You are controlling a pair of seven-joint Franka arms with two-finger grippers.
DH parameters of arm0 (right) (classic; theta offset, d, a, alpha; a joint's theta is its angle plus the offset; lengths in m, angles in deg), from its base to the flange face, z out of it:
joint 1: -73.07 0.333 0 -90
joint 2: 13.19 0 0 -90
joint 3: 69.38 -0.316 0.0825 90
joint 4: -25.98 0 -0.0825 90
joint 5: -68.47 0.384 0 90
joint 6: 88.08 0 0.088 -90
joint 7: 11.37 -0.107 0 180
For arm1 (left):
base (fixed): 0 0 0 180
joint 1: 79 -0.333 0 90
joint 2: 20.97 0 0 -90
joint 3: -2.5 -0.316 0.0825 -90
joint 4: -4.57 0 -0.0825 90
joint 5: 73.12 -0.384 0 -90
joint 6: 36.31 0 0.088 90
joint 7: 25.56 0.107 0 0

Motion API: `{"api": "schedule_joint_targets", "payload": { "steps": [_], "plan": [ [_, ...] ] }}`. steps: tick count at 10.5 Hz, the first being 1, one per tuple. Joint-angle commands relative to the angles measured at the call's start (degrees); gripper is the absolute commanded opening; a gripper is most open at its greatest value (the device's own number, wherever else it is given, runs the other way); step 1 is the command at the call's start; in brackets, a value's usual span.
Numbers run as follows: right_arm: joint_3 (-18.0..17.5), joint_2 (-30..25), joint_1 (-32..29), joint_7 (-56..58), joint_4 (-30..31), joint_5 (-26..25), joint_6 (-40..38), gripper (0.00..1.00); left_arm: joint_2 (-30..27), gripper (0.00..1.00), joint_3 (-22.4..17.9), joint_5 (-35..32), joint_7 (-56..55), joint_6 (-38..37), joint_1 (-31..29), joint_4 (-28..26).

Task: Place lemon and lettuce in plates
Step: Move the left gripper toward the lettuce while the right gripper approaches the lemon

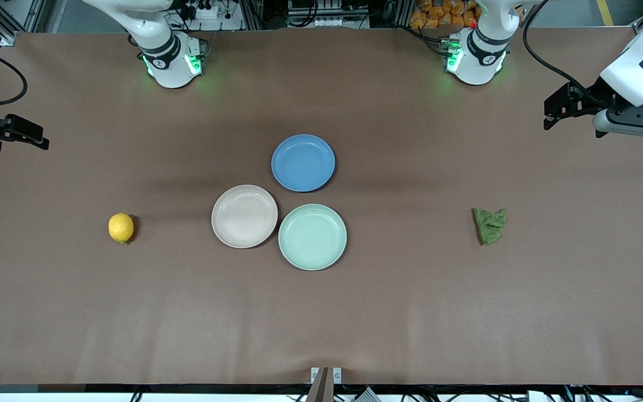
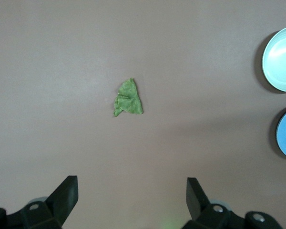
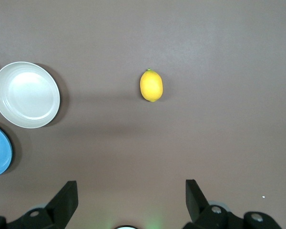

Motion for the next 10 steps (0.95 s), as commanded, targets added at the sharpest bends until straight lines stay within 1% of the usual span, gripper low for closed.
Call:
{"api": "schedule_joint_targets", "payload": {
  "steps": [1, 4, 7, 9, 10],
  "plan": [
    [-0.57, -0.67, -0.99, 0.07, 0.53, 0.95, -0.33, 1.0, 0.32, 1.0, 0.17, -0.2, 0.87, -0.81, -0.18, 0.59],
    [-0.48, -0.67, -0.99, 0.07, 0.61, 0.95, -0.33, 1.0, 0.84, 1.0, 0.17, -0.19, 0.7, -0.81, -0.18, 0.59],
    [-0.48, -0.58, -1.26, 0.16, 1.05, 0.95, 0.02, 1.0, 3.56, 1.0, 0.08, 1.82, -0.08, -0.72, -0.27, 0.76],
    [-0.48, -0.58, -1.35, 0.07, 1.93, 1.03, 0.81, 1.0, 10.22, 1.0, 0.17, 1.04, 0.0, -0.11, 0.17, 0.85],
    [-0.48, -0.58, -1.61, 0.07, 2.71, 1.04, 1.59, 1.0, 12.77, 1.0, 0.17, 0.95, 0.0, 1.37, 0.08, 1.81]
  ]
}}
